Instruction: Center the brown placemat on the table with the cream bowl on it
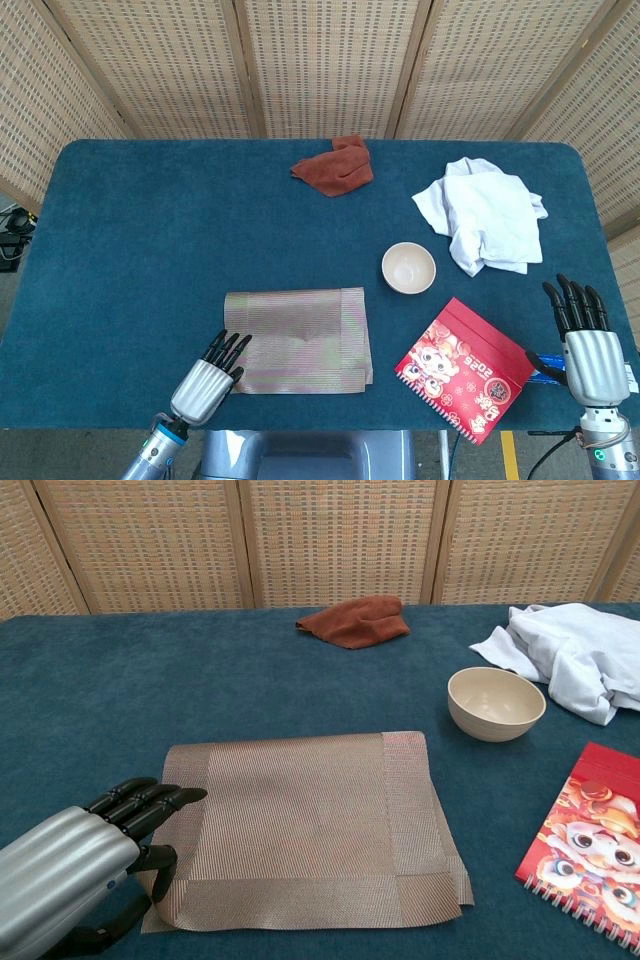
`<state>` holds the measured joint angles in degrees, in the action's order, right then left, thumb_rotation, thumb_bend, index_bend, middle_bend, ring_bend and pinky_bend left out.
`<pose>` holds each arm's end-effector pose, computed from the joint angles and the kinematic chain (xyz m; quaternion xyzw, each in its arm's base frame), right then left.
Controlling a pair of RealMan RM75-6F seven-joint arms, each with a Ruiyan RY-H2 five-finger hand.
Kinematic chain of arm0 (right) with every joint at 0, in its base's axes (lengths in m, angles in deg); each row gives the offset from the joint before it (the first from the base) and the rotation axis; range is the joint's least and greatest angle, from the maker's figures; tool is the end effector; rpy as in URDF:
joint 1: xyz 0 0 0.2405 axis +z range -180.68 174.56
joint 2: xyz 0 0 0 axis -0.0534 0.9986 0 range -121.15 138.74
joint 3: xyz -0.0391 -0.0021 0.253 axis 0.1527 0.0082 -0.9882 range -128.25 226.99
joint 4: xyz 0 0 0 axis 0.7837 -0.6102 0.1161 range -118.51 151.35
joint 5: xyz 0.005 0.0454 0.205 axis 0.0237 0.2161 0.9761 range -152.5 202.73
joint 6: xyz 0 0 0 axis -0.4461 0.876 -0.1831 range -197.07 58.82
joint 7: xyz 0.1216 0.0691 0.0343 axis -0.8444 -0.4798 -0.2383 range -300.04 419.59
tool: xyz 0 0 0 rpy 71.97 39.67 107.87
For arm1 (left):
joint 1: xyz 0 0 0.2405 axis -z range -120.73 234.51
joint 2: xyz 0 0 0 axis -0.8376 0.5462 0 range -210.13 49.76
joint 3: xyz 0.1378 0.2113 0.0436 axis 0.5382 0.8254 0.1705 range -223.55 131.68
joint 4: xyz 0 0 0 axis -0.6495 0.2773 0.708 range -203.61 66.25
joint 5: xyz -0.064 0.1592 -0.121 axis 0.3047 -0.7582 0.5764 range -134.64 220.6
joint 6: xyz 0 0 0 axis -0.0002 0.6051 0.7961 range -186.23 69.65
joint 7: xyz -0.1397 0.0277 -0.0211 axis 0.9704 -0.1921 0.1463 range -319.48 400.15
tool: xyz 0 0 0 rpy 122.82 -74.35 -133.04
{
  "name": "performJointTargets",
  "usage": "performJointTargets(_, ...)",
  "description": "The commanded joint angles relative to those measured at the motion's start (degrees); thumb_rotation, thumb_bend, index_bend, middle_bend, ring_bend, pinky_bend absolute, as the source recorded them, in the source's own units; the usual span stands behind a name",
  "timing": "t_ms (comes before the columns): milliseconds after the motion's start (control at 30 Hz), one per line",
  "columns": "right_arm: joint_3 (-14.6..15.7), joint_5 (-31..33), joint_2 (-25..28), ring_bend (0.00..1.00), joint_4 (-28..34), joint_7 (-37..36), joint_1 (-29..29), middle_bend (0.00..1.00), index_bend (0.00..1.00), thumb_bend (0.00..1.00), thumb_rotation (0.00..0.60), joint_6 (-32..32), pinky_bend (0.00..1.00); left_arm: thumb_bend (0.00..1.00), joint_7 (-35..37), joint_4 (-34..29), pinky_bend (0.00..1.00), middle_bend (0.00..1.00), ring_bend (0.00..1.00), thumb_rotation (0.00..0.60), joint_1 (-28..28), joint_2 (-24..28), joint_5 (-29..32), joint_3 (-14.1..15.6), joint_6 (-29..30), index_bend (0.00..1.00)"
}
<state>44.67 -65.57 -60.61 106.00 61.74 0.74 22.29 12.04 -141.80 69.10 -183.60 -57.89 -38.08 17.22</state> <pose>-0.2964 -0.1805 0.1489 0.5817 -0.3375 0.4427 0.5931 -0.2069 0.1496 -0.0820 -0.7930 -0.2517 -0.3721 0.4115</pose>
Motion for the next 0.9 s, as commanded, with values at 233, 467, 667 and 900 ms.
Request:
performJointTargets(233, 0.0, -0.1, 0.0, 0.0, 0.1, 0.0, 0.0, 0.0, 0.05, 0.15, 0.6, 0.0, 0.0, 0.53, -0.2, -1.4, 0.0, 0.0, 0.0, 0.6, 0.5, 0.6, 0.1, -0.7, 0.3, 0.57)
performJointTargets(467, -0.1, 0.0, -0.3, 0.0, -0.3, 0.9, 0.0, 0.0, 0.05, 0.15, 0.6, 0.0, 0.0, 0.53, -2.7, -5.5, 0.0, 0.0, 0.0, 0.6, 2.4, 2.7, 0.9, -3.3, -0.4, 0.59)
performJointTargets(667, -0.4, 1.1, -0.9, 0.0, -0.9, 1.7, 0.3, 0.0, 0.05, 0.15, 0.6, -0.7, 0.0, 0.53, -4.3, -8.6, 0.0, 0.0, 0.0, 0.6, 4.9, 4.5, 3.1, -7.1, -2.5, 0.62)
performJointTargets(900, -0.8, 2.6, -1.7, 0.0, -2.0, 2.9, 0.7, 0.0, 0.05, 0.15, 0.6, -2.0, 0.0, 0.52, -7.8, -11.4, 0.0, 0.0, 0.0, 0.6, 8.3, 5.2, 7.5, -11.5, -7.0, 0.62)
